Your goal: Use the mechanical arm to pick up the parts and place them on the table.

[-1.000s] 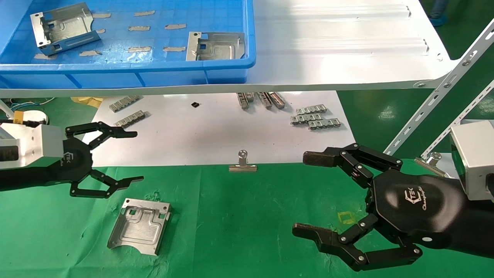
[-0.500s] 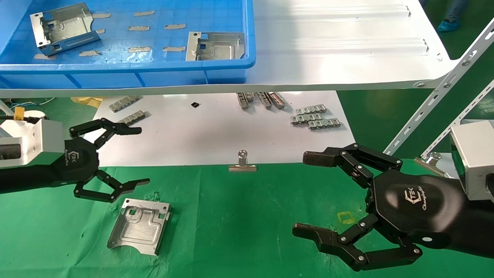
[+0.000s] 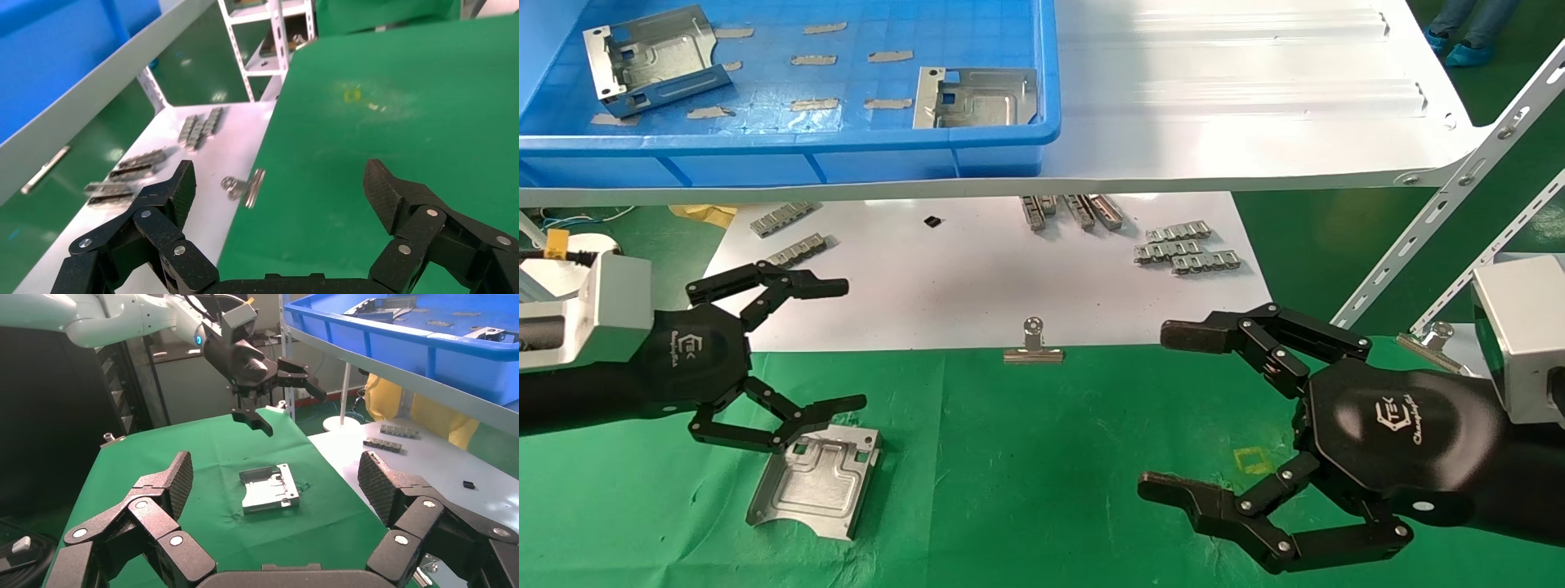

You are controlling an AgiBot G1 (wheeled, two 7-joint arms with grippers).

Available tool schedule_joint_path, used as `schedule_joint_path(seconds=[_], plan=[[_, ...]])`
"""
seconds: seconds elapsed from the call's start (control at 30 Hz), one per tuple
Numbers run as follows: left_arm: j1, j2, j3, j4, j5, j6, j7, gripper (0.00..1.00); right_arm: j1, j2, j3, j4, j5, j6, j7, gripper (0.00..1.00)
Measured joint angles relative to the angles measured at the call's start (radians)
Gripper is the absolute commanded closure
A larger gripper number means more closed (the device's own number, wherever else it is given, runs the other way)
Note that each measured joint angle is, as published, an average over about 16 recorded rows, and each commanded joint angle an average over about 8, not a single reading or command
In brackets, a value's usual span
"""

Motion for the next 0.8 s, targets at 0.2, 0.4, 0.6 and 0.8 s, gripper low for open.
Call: schedule_joint_path(seconds=[0.2, 0.4, 0.6, 0.8], plan=[[0.061, -0.015, -0.052, -0.101, -0.026, -0.011, -0.086, 0.00, 0.000, 0.000, 0.000, 0.000, 0.000, 0.000, 0.000, 0.00], [0.122, -0.030, -0.104, -0.202, -0.052, -0.022, -0.172, 0.00, 0.000, 0.000, 0.000, 0.000, 0.000, 0.000, 0.000, 0.00], [0.184, -0.045, -0.156, -0.303, -0.077, -0.033, -0.257, 0.00, 0.000, 0.000, 0.000, 0.000, 0.000, 0.000, 0.000, 0.00], [0.245, -0.059, -0.208, -0.403, -0.103, -0.043, -0.343, 0.00, 0.000, 0.000, 0.000, 0.000, 0.000, 0.000, 0.000, 0.00]])
